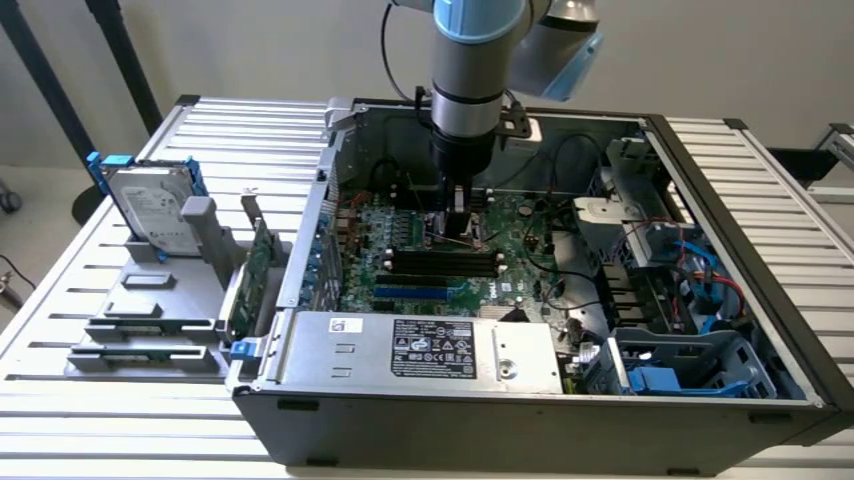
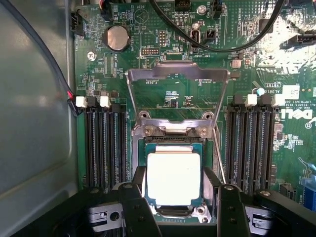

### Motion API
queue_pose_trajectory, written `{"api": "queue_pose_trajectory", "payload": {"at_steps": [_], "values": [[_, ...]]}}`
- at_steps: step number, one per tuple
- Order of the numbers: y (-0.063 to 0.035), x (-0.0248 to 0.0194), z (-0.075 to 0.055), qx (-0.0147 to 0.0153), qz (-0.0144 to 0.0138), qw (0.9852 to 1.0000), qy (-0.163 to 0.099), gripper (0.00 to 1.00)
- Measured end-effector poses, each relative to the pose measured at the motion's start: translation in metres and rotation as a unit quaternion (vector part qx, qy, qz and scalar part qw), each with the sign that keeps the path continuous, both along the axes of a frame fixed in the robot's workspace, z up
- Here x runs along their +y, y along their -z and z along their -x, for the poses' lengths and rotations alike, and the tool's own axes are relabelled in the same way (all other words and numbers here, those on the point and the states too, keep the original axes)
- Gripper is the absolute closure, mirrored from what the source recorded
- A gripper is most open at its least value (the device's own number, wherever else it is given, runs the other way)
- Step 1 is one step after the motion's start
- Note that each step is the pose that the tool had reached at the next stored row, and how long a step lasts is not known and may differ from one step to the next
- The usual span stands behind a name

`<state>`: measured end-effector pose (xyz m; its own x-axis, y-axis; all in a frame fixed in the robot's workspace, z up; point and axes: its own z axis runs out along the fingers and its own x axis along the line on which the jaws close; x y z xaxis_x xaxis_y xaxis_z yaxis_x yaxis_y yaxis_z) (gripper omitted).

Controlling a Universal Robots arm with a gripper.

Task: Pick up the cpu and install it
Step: 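Place the cpu into insertion slot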

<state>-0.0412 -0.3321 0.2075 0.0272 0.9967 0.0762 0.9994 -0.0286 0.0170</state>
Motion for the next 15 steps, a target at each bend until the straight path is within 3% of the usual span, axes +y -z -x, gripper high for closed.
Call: {"api": "queue_pose_trajectory", "payload": {"at_steps": [4,15], "values": [[0.0012,0.0017,0.0000,0.0000,0.0021,1.0000,0.000,0.46],[0.0037,0.0033,0.0000,0.0001,0.0138,0.9999,0.004,0.46]]}}
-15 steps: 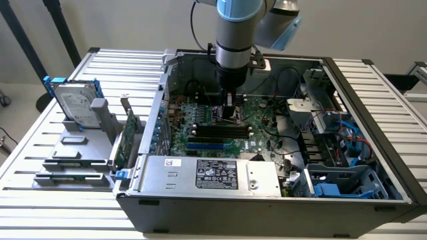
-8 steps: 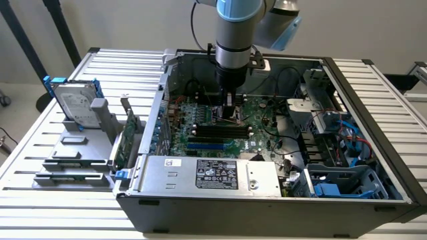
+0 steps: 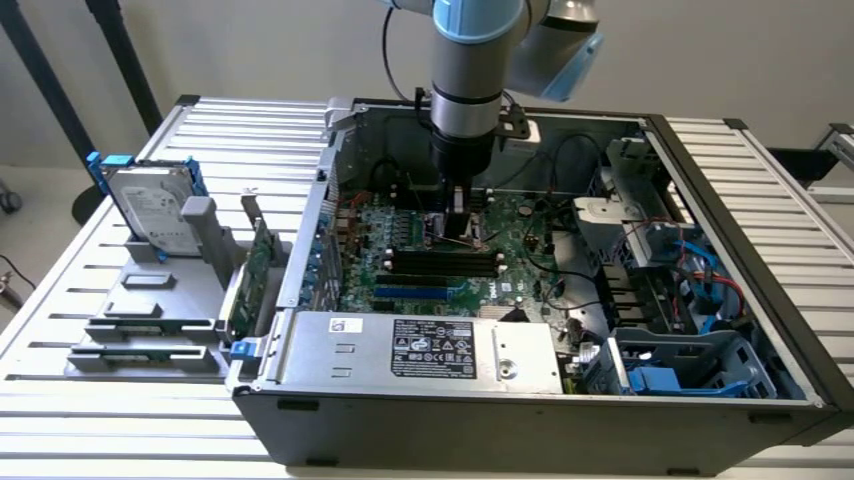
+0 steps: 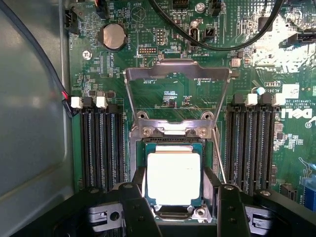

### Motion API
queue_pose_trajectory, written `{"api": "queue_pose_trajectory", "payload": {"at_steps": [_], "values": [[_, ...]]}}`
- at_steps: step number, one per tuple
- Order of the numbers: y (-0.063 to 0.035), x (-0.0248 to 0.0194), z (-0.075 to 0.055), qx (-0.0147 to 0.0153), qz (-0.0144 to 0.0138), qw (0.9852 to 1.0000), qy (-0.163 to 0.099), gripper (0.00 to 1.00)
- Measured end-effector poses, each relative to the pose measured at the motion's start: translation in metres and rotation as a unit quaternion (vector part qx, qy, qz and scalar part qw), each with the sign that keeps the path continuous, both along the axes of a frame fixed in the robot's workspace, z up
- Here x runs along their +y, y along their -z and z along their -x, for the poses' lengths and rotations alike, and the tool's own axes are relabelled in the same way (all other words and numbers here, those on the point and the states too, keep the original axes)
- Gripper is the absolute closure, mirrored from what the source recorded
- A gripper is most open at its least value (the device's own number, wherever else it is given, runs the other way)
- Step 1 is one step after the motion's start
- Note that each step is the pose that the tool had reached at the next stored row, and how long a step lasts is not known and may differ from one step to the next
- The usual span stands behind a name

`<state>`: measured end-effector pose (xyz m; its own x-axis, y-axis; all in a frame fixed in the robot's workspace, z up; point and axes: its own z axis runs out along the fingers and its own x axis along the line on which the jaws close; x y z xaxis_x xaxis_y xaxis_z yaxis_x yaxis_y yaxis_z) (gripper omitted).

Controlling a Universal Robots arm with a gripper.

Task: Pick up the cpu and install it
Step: 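Place the cpu into insertion slot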

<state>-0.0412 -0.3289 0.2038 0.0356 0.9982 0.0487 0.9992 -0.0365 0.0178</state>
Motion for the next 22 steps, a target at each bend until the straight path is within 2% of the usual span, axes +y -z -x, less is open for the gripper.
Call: {"api": "queue_pose_trajectory", "payload": {"at_steps": [5,15,22], "values": [[0.0005,0.0001,0.0000,0.0000,0.0026,1.0000,0.001,0.46],[0.0021,0.0003,0.0000,0.0000,0.0043,1.0000,0.003,0.46],[0.0032,0.0005,0.0000,0.0000,0.0043,1.0000,0.004,0.46]]}}
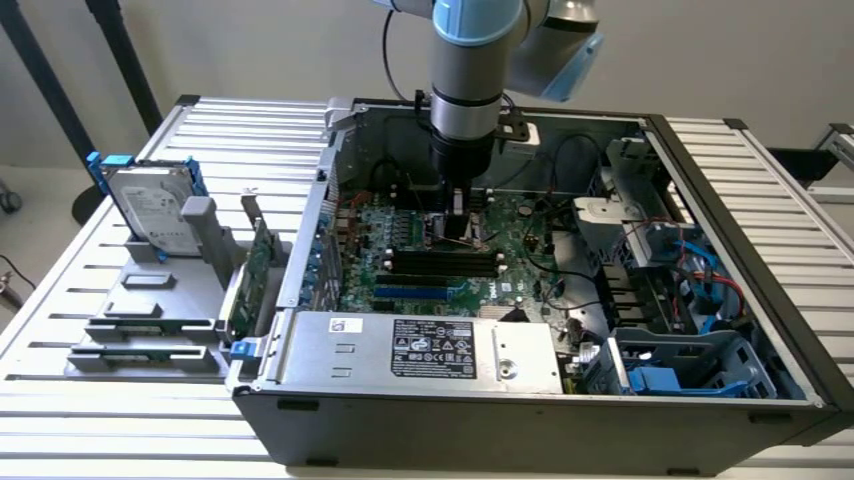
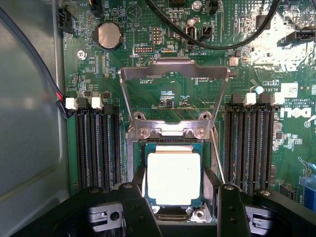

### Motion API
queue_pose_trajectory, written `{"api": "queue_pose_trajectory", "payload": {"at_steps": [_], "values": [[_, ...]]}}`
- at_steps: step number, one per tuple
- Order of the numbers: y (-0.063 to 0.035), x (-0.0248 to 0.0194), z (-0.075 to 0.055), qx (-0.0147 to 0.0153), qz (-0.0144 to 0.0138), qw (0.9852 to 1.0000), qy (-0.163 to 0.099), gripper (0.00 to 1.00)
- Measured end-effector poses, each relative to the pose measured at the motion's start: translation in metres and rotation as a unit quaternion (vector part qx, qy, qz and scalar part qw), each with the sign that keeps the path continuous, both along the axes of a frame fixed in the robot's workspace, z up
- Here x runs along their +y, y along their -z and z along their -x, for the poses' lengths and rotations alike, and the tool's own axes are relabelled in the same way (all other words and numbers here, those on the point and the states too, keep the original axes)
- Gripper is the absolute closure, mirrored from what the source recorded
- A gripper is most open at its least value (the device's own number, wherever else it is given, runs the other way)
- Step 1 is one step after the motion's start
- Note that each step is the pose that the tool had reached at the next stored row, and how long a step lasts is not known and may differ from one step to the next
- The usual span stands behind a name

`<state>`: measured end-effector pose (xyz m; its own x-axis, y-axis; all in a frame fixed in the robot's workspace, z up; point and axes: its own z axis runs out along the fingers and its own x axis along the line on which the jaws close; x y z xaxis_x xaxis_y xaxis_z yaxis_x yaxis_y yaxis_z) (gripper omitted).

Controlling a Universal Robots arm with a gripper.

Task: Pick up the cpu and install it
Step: 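Place the cpu into insertion slot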

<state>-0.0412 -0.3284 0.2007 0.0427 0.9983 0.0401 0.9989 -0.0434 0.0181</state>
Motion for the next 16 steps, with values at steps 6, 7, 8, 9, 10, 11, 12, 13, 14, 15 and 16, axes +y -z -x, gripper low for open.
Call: {"api": "queue_pose_trajectory", "payload": {"at_steps": [6,7,8,9,10,11,12,13,14,15,16], "values": [[0.0012,0.0004,0.0000,0.0000,0.0000,1.0000,0.000,0.46],[0.0014,0.0005,0.0000,0.0000,0.0001,1.0000,0.000,0.46],[0.0015,0.0005,0.0001,0.0000,0.0001,1.0000,0.000,0.46],[0.0017,0.0006,0.0001,0.0000,0.0001,1.0000,0.000,0.46],[0.0018,0.0006,0.0002,0.0000,0.0000,1.0000,0.000,0.46],[0.0020,0.0007,0.0003,0.0000,0.0000,1.0000,0.000,0.46],[0.0022,0.0007,0.0004,0.0000,0.0000,1.0000,0.000,0.46],[0.0023,0.0007,0.0004,0.0000,0.0000,1.0000,0.000,0.46],[0.0024,0.0007,0.0005,0.0000,0.0000,1.0000,0.000,0.46],[0.0025,0.0007,0.0006,0.0000,0.0000,1.0000,0.000,0.46],[0.0026,0.0007,0.0006,0.0000,0.0000,1.0000,0.000,0.46]]}}
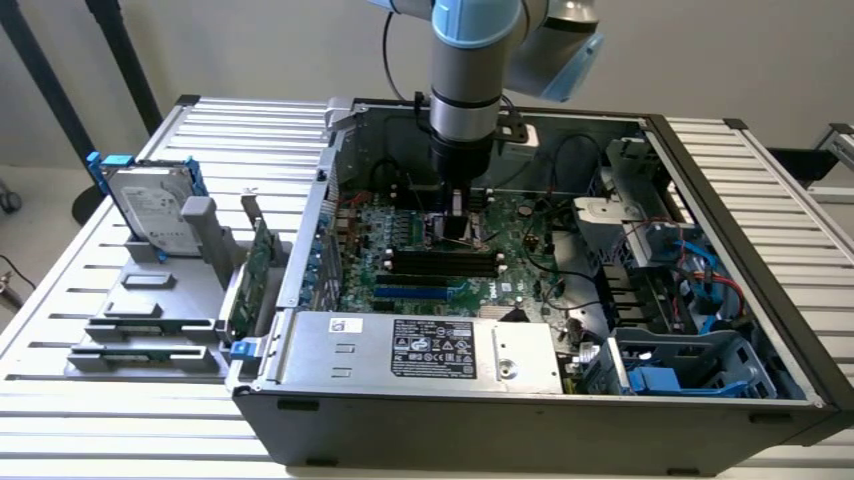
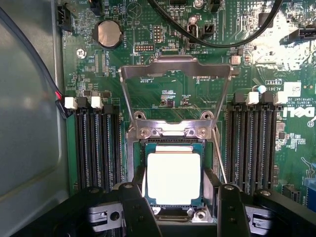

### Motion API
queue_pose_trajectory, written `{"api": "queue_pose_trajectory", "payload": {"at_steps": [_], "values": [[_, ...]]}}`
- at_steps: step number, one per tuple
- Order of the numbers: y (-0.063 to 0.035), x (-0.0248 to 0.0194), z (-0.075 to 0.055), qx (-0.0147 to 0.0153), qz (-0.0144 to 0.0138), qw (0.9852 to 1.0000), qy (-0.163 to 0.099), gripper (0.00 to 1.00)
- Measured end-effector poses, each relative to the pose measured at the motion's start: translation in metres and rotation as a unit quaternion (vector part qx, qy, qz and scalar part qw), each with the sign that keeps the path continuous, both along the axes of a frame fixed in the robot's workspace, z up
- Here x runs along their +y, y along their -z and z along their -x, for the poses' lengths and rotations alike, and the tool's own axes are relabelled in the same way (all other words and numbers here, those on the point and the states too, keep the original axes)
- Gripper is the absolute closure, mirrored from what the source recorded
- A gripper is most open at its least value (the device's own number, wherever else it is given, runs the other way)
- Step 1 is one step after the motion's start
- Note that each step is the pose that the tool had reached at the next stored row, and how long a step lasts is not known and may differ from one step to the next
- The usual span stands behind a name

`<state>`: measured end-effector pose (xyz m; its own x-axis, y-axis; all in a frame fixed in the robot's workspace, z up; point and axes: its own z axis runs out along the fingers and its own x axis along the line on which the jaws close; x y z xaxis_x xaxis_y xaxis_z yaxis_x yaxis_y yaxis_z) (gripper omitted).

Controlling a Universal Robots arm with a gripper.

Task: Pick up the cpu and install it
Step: 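Place the cpu into insertion slot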

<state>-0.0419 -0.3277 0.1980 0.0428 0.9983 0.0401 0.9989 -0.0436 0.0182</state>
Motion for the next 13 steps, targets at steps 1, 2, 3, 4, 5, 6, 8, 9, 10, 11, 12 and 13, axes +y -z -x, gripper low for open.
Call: {"api": "queue_pose_trajectory", "payload": {"at_steps": [1,2,3,4,5,6,8,9,10,11,12,13], "values": [[0.0001,0.0000,0.0001,0.0000,0.0000,1.0000,0.000,0.46],[0.0002,0.0000,0.0001,0.0000,0.0000,1.0000,0.000,0.46],[0.0003,0.0000,0.0001,0.0000,0.0000,1.0000,0.000,0.46],[0.0003,0.0000,0.0001,0.0000,0.0000,1.0000,0.000,0.46],[0.0004,-0.0001,0.0001,0.0000,0.0002,1.0000,0.000,0.46],[0.0004,-0.0001,0.0001,0.0000,0.0001,1.0000,0.000,0.44],[0.0005,0.0000,0.0001,0.0000,0.0000,1.0000,0.000,0.37],[0.0005,0.0000,0.0001,0.0000,0.0000,1.0000,0.000,0.37],[0.0005,0.0000,0.0001,0.0000,0.0000,1.0000,0.000,0.37],[0.0005,0.0000,0.0001,0.0000,0.0000,1.0000,0.000,0.37],[0.0005,0.0000,0.0001,0.0000,0.0000,1.0000,0.000,0.37],[0.0005,0.0000,0.0001,0.0000,0.0000,1.0000,0.000,0.37]]}}
